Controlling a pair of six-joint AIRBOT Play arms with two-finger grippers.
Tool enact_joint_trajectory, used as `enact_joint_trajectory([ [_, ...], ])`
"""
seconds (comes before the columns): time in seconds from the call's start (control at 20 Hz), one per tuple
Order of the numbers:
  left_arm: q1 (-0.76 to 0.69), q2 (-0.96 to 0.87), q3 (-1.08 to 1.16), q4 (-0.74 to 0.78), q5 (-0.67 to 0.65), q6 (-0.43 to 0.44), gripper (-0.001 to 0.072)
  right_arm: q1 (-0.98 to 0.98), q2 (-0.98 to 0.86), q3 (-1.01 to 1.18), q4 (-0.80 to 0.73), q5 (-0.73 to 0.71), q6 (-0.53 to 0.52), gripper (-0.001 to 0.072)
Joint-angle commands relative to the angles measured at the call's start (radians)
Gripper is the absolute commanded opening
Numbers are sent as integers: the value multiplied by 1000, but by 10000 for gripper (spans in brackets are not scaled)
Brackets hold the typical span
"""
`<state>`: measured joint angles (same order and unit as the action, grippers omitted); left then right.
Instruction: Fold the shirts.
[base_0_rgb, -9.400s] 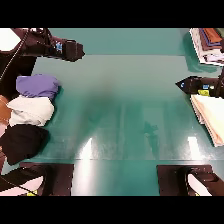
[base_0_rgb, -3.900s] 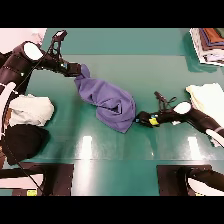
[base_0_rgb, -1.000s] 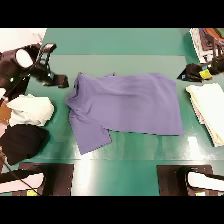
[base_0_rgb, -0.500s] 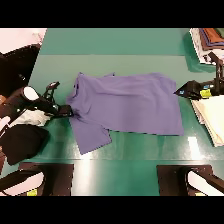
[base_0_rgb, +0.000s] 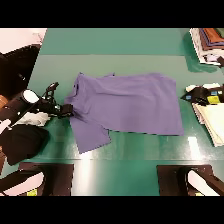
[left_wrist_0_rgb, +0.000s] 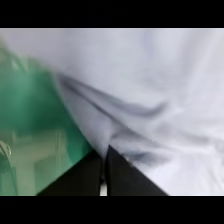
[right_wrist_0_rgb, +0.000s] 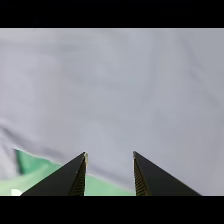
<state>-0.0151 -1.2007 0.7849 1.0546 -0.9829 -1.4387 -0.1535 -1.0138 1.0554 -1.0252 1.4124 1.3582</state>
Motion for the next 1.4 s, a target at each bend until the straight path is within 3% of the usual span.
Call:
enact_joint_trajectory([
  [0.0,0,62,47,8,-50,7,25,-145,41,-50,-181,110,4,343],
  [0.15,0,144,47,9,-55,7,25,-347,70,-248,-180,94,5,370],
  [0.2,0,159,47,11,-59,7,26,-394,64,-323,-177,74,5,446],
  [0.25,0,165,47,10,-65,7,25,-430,48,-392,-169,56,5,462],
  [0.45,0,165,47,11,-76,6,26,-464,-47,-583,6,-62,-48,451],
  [0.6,0,165,47,11,-76,6,26,-458,-102,-607,162,-139,-97,437],
  [0.8,0,165,47,11,-69,6,25,-333,-152,-548,186,-174,-96,402],
  [0.85,0,165,47,11,-71,6,25,-290,-158,-529,185,-187,-96,325],
  [0.9,0,168,47,12,-74,6,25,-243,-160,-507,185,-191,-96,140],
  [0.95,0,184,49,20,-74,0,25,-202,-156,-480,185,-191,-97,18],
  [1.15,1,326,146,136,-112,-65,25,-90,-31,-314,187,-186,-95,17],
  [1.35,0,449,486,214,-201,-80,25,-68,141,17,186,-190,-90,17],
])
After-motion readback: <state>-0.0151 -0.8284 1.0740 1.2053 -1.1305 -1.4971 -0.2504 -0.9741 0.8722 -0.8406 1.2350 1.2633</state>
